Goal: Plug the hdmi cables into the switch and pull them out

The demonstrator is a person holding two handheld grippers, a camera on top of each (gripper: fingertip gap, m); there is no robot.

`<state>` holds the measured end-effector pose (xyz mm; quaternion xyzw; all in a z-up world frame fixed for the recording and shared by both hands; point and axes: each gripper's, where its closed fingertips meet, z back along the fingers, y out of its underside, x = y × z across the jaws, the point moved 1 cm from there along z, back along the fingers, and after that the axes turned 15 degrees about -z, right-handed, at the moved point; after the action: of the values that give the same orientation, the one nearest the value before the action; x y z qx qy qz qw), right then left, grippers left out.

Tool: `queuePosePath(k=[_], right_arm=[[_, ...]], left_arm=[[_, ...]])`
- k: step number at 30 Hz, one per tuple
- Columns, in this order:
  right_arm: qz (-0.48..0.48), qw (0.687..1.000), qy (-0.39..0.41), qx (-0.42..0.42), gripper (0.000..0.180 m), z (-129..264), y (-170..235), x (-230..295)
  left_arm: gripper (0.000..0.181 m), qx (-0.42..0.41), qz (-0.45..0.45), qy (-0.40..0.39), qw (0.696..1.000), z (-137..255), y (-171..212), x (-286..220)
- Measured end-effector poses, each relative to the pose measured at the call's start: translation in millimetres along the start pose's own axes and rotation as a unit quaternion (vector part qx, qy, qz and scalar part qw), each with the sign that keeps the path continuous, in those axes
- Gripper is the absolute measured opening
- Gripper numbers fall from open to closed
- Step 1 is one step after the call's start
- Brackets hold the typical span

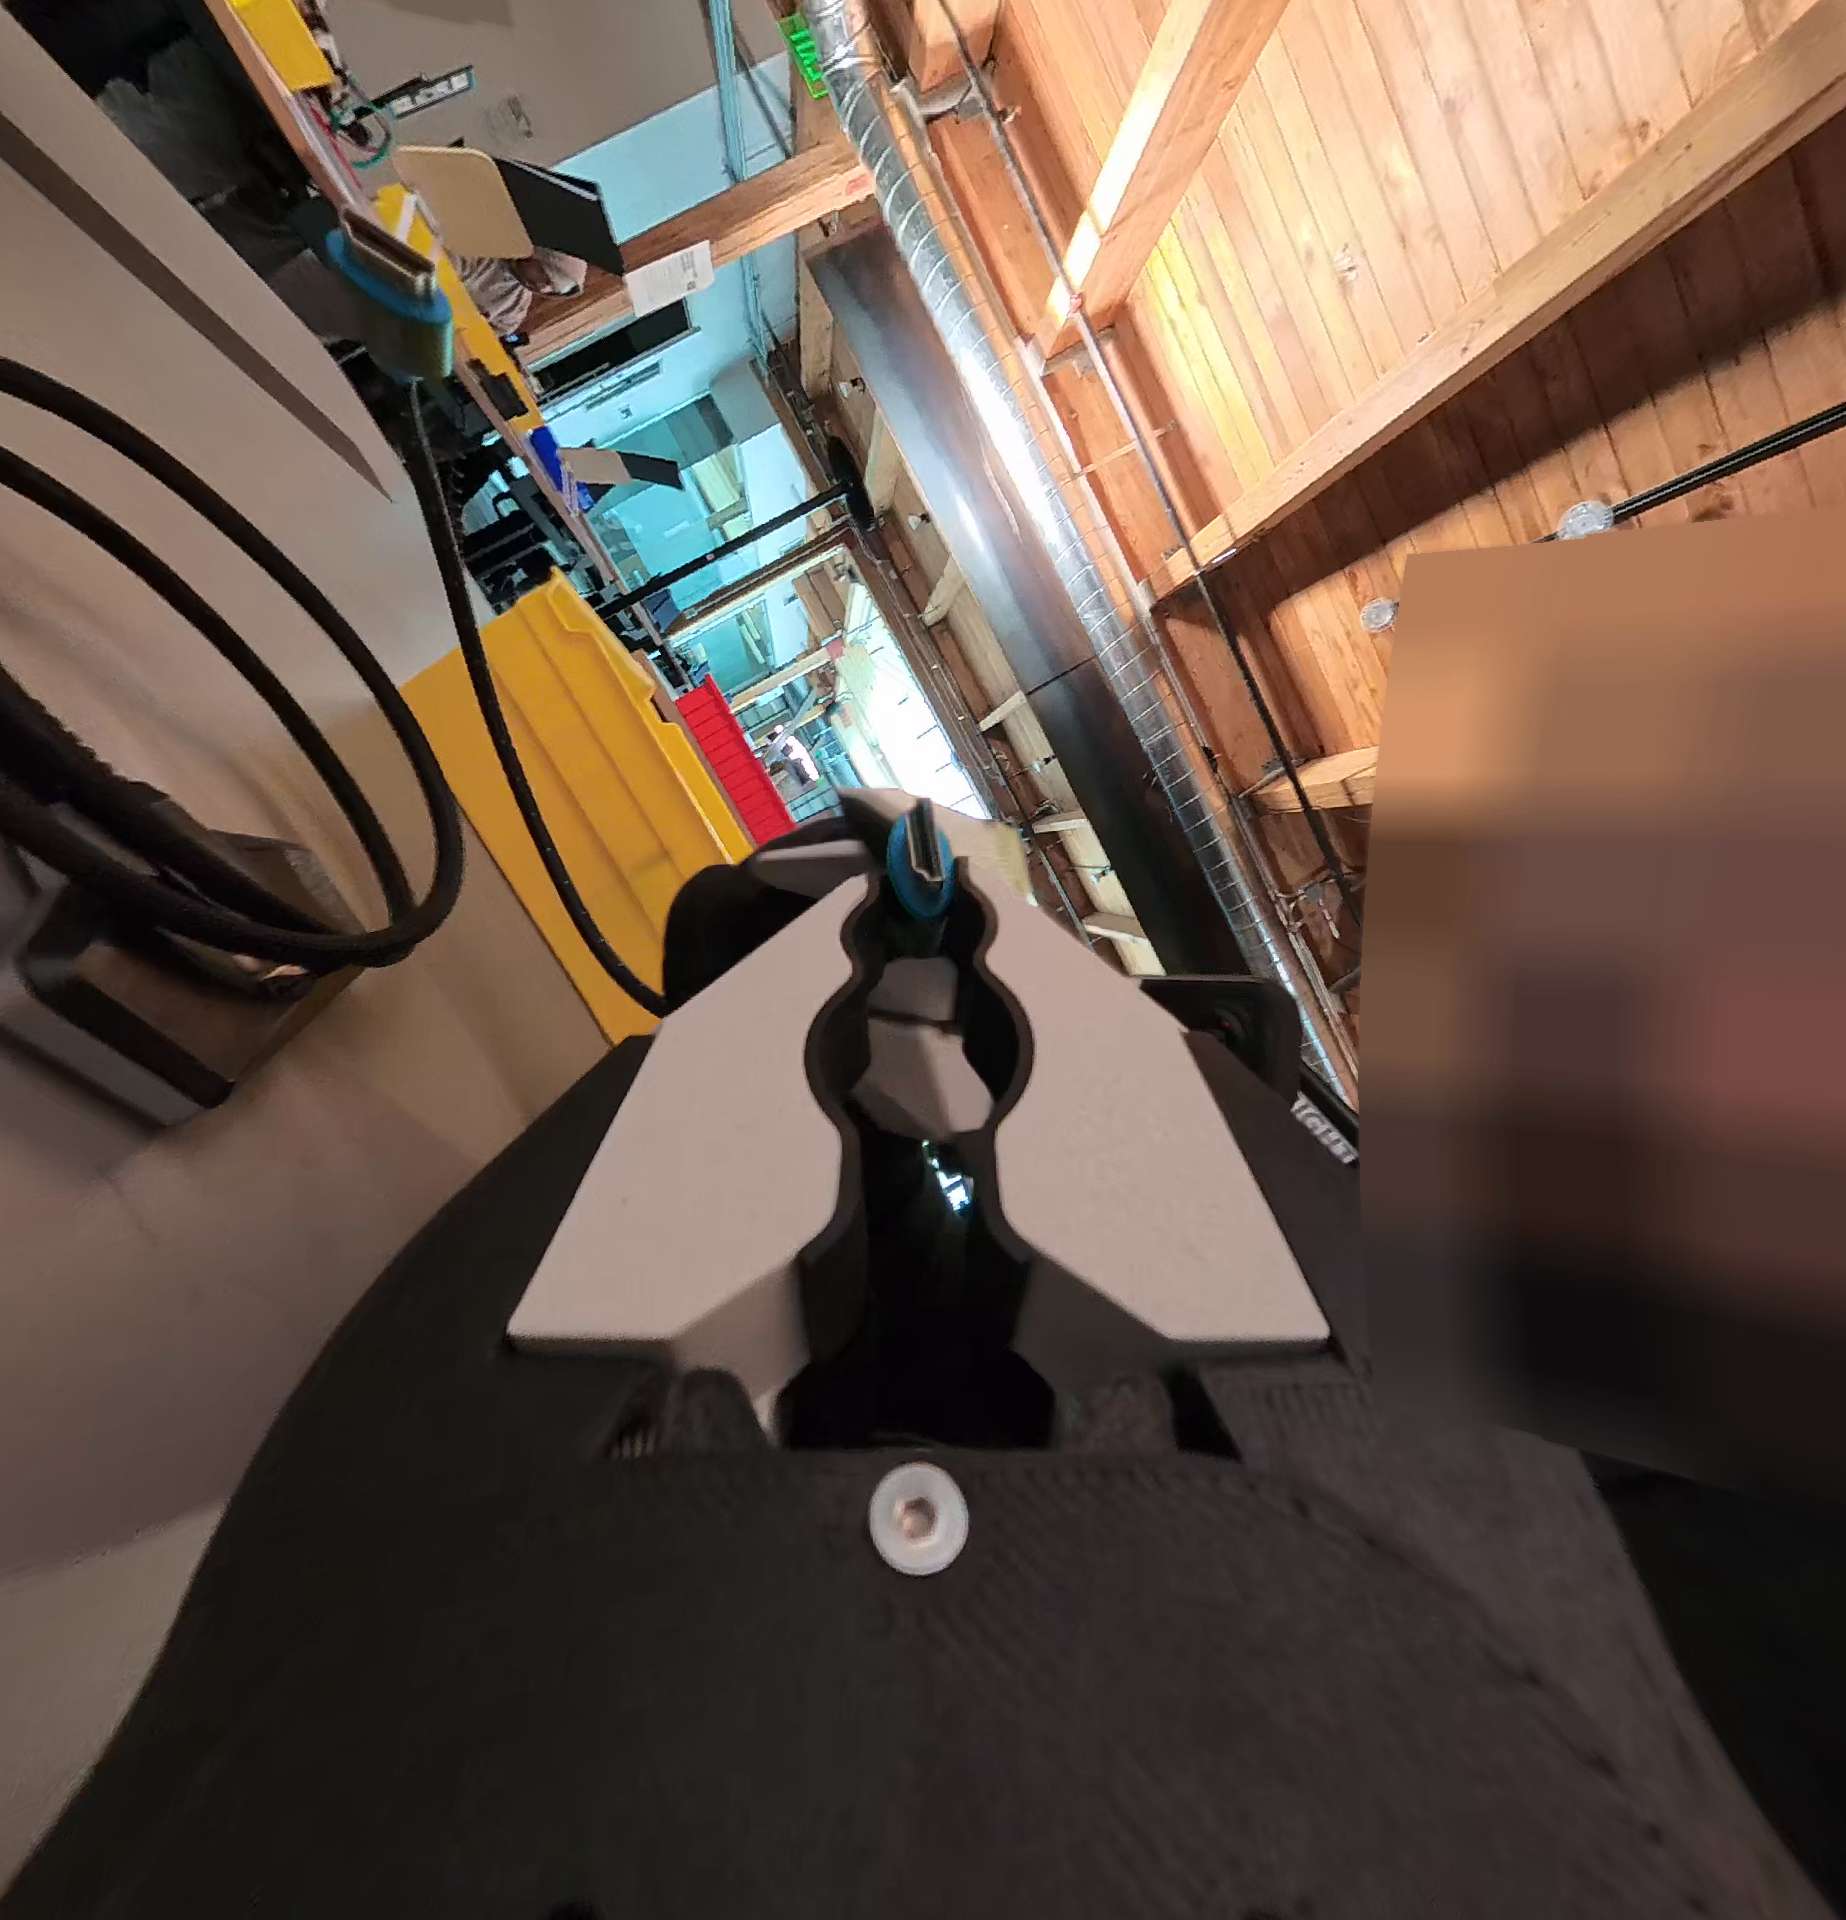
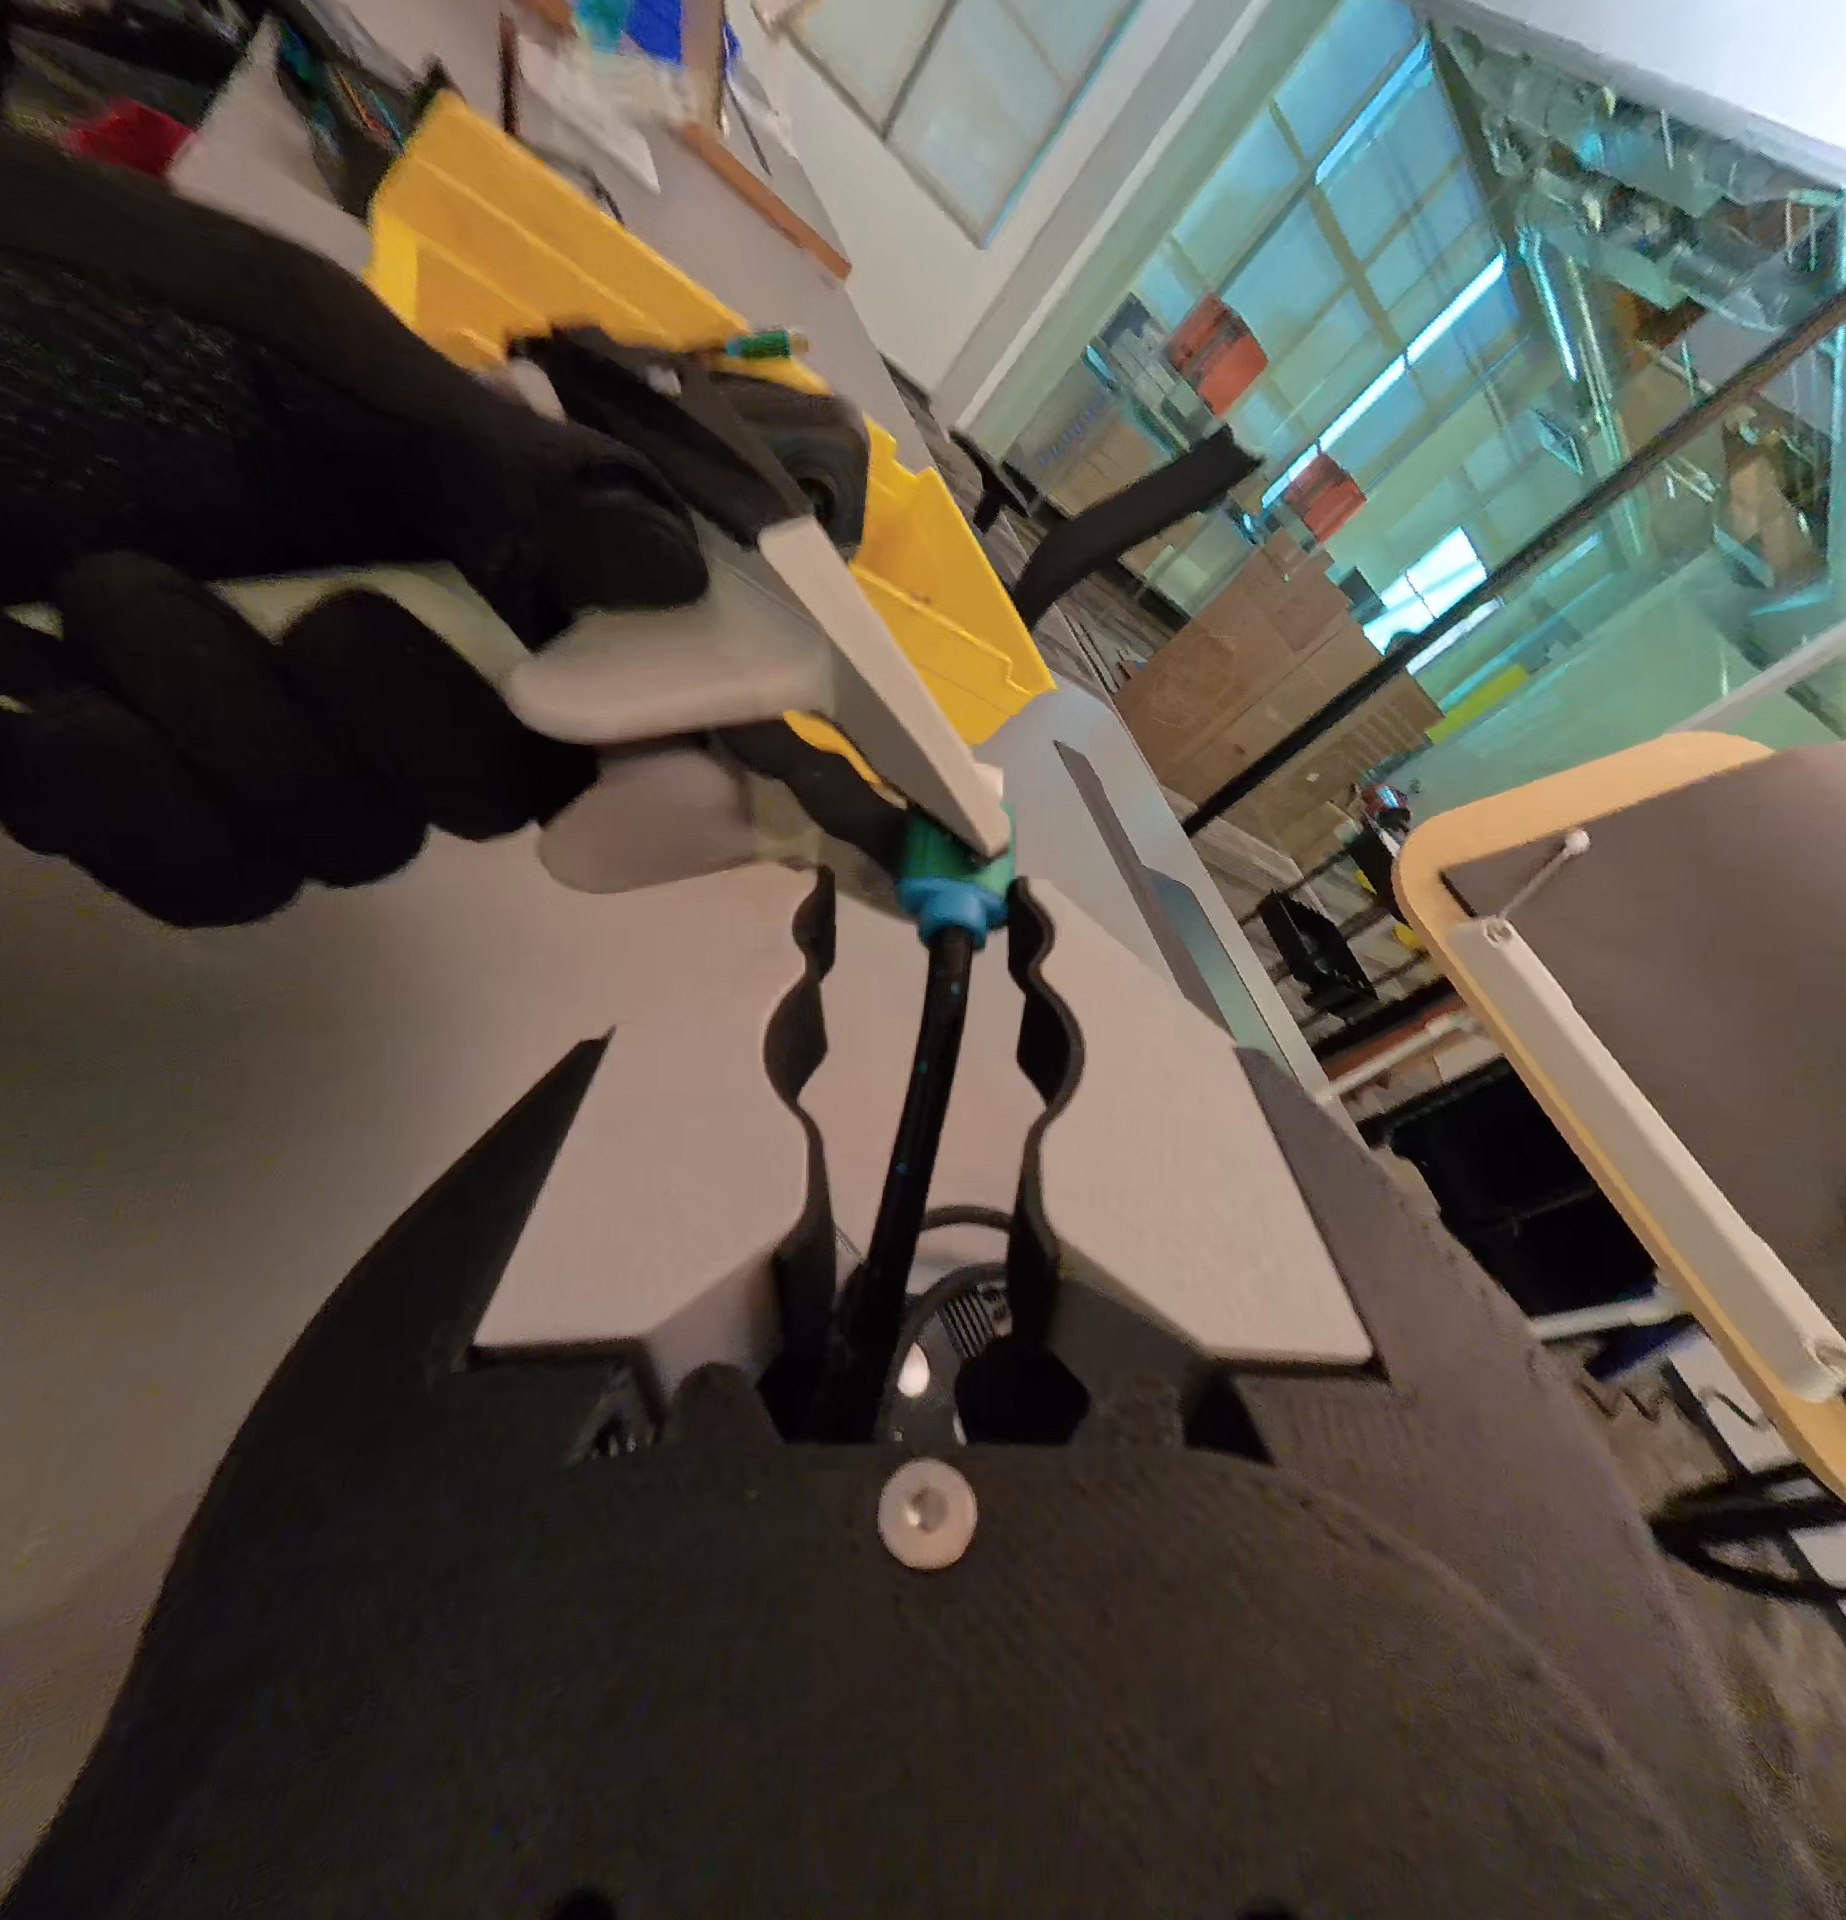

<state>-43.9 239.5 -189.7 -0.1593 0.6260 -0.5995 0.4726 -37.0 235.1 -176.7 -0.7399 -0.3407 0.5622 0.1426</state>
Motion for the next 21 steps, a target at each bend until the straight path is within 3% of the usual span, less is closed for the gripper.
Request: queuePosePath(k=[21], right_arm=[[-0.018, 0.999, -0.026, 0.006, 0.02, 6.2, 3.5, -2.5]], left_arm=[[0.01, 0.012, 0.012, 0.012, 1.0, -2.4, 5.4, 2.9]])
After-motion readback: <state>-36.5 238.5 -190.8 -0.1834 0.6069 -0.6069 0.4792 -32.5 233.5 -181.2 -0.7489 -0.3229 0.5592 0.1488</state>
